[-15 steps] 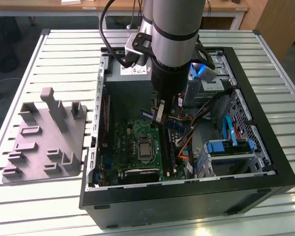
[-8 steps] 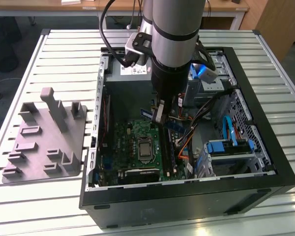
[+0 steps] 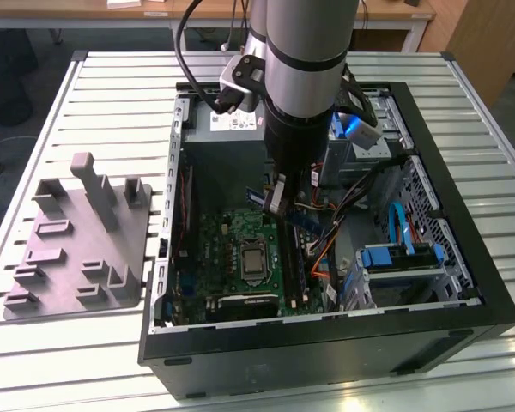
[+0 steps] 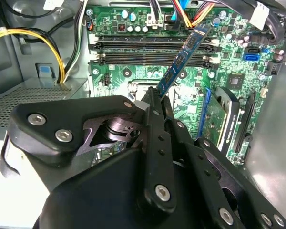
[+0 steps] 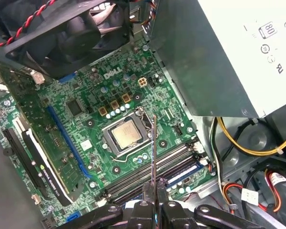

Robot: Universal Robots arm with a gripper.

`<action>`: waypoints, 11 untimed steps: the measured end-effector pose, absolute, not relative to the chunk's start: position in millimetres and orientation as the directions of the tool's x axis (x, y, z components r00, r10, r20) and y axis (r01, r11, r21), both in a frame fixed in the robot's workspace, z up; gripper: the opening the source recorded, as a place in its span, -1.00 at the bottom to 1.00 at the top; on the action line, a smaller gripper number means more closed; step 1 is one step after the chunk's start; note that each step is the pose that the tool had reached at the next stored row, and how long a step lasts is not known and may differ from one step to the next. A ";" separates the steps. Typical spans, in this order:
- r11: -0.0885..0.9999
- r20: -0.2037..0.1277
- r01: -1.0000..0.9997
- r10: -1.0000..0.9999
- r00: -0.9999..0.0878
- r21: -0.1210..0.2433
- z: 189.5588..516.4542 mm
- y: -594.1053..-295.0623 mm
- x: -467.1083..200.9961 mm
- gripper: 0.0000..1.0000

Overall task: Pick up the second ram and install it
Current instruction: 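Insert the second ram into the second slot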

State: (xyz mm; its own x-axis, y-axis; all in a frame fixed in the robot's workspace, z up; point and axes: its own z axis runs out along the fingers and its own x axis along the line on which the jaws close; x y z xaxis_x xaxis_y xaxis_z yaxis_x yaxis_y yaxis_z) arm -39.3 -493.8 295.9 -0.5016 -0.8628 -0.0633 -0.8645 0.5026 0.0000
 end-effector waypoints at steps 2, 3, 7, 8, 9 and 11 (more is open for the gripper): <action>0.503 -0.063 -0.864 -0.863 -0.502 0.000 295.9 -493.8 -39.3 -0.73; 0.503 -0.063 -0.864 -0.863 -0.502 0.000 295.9 -493.8 -39.3 -0.73; 0.503 -0.063 -0.864 -0.863 -0.502 0.000 295.9 -493.8 -39.3 -0.73; 0.503 -0.063 -0.864 -0.863 -0.502 0.000 295.9 -493.8 -39.2 -0.73; 0.503 -0.063 -0.864 -0.863 -0.502 0.000 295.9 -493.8 -39.2 -0.73; 0.505 -0.063 -0.863 -0.861 -0.504 0.000 295.9 -493.8 -39.2 -0.73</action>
